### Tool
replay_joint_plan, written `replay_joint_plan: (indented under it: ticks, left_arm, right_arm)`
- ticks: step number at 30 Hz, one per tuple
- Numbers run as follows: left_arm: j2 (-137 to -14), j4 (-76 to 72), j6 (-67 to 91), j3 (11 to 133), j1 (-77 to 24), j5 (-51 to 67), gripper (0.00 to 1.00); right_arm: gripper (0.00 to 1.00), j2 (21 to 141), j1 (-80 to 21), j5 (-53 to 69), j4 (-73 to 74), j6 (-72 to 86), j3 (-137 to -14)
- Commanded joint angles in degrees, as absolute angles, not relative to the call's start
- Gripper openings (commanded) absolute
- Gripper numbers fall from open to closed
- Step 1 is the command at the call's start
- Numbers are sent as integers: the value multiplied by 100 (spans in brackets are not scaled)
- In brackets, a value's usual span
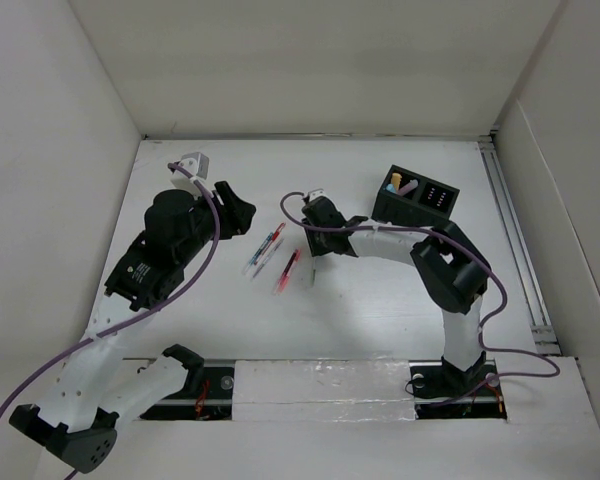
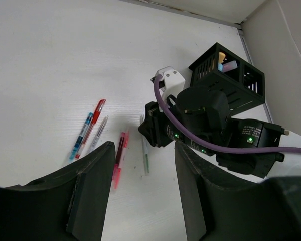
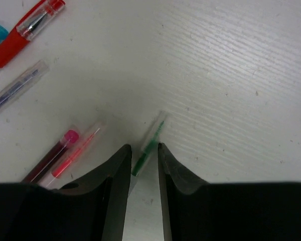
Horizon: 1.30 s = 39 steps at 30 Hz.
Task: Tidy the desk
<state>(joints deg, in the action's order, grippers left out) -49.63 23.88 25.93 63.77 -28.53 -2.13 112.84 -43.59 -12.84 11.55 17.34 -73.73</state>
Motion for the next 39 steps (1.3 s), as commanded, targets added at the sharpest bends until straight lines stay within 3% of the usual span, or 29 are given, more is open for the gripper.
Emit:
replay_joint_plan:
  ticks: [1,6,7,9,18,24,29,39]
  left_arm:
    - [-4896,2250,2479,6398,-2874,-290,47]
    - [-4913,2276,2461,6460,-2874,-334,47]
    - [-4913,2268,2461,6469,-2874,-334,47]
    - [-4931,2250,2478,6478,-2874,-334,47]
    - [-5045,2136,2610,6521,-2874,-141,47]
    - [-5194,1978,2628,6583,-2874,158,48]
    - [-5352,1890,2628,6644,-2874,263,48]
    - [-5546,1951,2584,6724,-2874,281,48]
  right_arm:
    - [33,11531,-4421,-1327,1239,1960,-7523]
    - [18,11505,-4421,-1274,1178,2030,-7374]
    - [2,11435,-4421,-1240,1108,2013,-7270]
    - [0,11313,-4421,-1178,1116,1969,-7225]
    - [0,8950,-3675,-1029,-138,1064,-6461]
    - [0,7542,-1831,-45,-1282,352,-5863]
    - [0,7532,-259,1396,-2168,167,-5625]
    - [0,8481,712,2522,-3322,272,-5678]
